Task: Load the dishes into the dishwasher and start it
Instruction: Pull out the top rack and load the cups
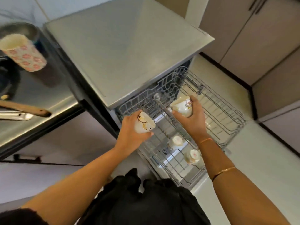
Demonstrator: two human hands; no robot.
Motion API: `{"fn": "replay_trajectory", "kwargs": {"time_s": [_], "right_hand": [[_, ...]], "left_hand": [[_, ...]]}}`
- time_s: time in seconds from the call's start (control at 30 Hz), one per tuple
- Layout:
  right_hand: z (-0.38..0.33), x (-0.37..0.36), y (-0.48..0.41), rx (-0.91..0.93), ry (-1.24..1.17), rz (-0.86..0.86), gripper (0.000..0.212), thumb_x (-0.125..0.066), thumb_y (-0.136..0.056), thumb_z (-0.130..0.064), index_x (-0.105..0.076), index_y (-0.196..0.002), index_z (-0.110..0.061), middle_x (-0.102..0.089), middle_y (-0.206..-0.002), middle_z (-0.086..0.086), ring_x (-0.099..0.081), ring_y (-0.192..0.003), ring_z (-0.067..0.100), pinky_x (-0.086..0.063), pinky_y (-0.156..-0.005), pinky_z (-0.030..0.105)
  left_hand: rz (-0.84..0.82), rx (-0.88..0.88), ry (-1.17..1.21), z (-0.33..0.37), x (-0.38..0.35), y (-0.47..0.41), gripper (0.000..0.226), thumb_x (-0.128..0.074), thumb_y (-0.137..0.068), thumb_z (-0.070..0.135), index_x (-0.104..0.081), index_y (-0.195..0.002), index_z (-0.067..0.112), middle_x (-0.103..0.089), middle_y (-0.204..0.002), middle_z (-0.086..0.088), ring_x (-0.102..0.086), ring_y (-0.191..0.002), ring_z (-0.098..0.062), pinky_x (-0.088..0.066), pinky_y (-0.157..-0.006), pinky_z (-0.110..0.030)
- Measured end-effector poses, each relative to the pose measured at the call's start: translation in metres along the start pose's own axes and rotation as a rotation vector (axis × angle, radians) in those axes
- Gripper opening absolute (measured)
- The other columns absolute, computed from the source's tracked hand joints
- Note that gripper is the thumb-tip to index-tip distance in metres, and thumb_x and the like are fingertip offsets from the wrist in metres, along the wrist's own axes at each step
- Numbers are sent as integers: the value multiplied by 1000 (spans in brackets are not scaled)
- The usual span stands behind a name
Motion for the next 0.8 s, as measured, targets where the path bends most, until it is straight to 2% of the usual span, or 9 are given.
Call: {"fn": "replay_trajectory", "kwargs": {"time_s": [0.07, 0.1, 0.2, 0.3, 0.4, 0.5, 0.6, 0.67, 0.8], "right_hand": [[26, 8, -1, -73, 101, -22, 80, -76, -73, -41, -37, -140, -20, -44, -124, 1, -44, -105, 11, -39, -91, 25], [38, 10, -3, -102, 133, -31, 80, -76, -75, -40, -35, -141, -18, -43, -127, 4, -43, -107, 12, -36, -92, 24], [73, 4, -10, -201, 169, -88, 79, -76, -74, -33, -33, -137, -12, -41, -130, 12, -45, -115, 25, -41, -94, 32], [107, -15, -17, -281, 168, -177, 73, -75, -73, -22, -30, -129, -9, -39, -125, 13, -48, -107, 29, -44, -80, 34], [126, -39, -25, -235, 306, -312, 70, -74, -74, -25, -32, -130, -15, -39, -127, 13, -47, -100, 26, -40, -76, 31], [146, -68, -39, -164, 509, -456, 72, -73, -74, -35, -36, -135, -23, -39, -129, 16, -46, -111, 36, -45, -88, 41], [161, -98, -49, -16, 789, -597, 72, -71, -73, -41, -38, -136, -29, -38, -132, 17, -39, -122, 41, -42, -98, 50], [169, -116, -53, 79, 952, -669, 71, -70, -74, -41, -38, -137, -31, -37, -134, 17, -35, -125, 41, -37, -101, 52], [183, -139, -57, 65, 1103, -730, 70, -68, -78, -38, -33, -138, -33, -32, -136, 17, -31, -128, 41, -34, -101, 49]], "left_hand": [[-32, 45, -15, -2, -15, -12, 91, -80, -60, 54, -34, -135, 32, -45, -127, 3, -53, -106, -13, -50, -90, -33], [-23, 81, -10, -1, -20, -17, 94, -81, -61, 50, -30, -137, 28, -42, -127, 3, -51, -107, -14, -48, -88, -32], [14, 171, -35, -4, -30, -34, 90, -83, -62, 41, -25, -129, 23, -43, -119, 0, -53, -99, -19, -48, -75, -31], [-13, 210, -131, -15, -41, -57, 80, -83, -60, 45, -30, -117, 24, -49, -111, -2, -56, -93, -22, -48, -67, -32], [-60, 203, -229, -28, -52, -78, 79, -83, -62, 44, -36, -120, 21, -49, -115, -5, -54, -99, -22, -51, -77, -35], [-115, 114, -392, -45, -67, -99, 76, -83, -61, 42, -41, -121, 20, -47, -121, -8, -49, -109, -26, -48, -86, -41], [-149, 69, -540, -63, -81, -117, 74, -83, -60, 40, -43, -122, 26, -44, -127, -8, -47, -113, -30, -48, -86, -43], [-166, 84, -617, -74, -88, -126, 70, -81, -63, 35, -44, -122, 28, -39, -131, -9, -41, -117, -33, -46, -85, -43], [-163, 41, -700, -90, -97, -138, 66, -79, -65, 30, -46, -123, 28, -39, -129, -11, -39, -117, -34, -45, -82, -43]]}}
Point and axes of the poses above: each hand's wrist, its own y-axis away from the middle knuckle, its own x-axis out of the back of the hand, z = x × y, the point moved 4 cm from there along -y, towards the middle knuckle
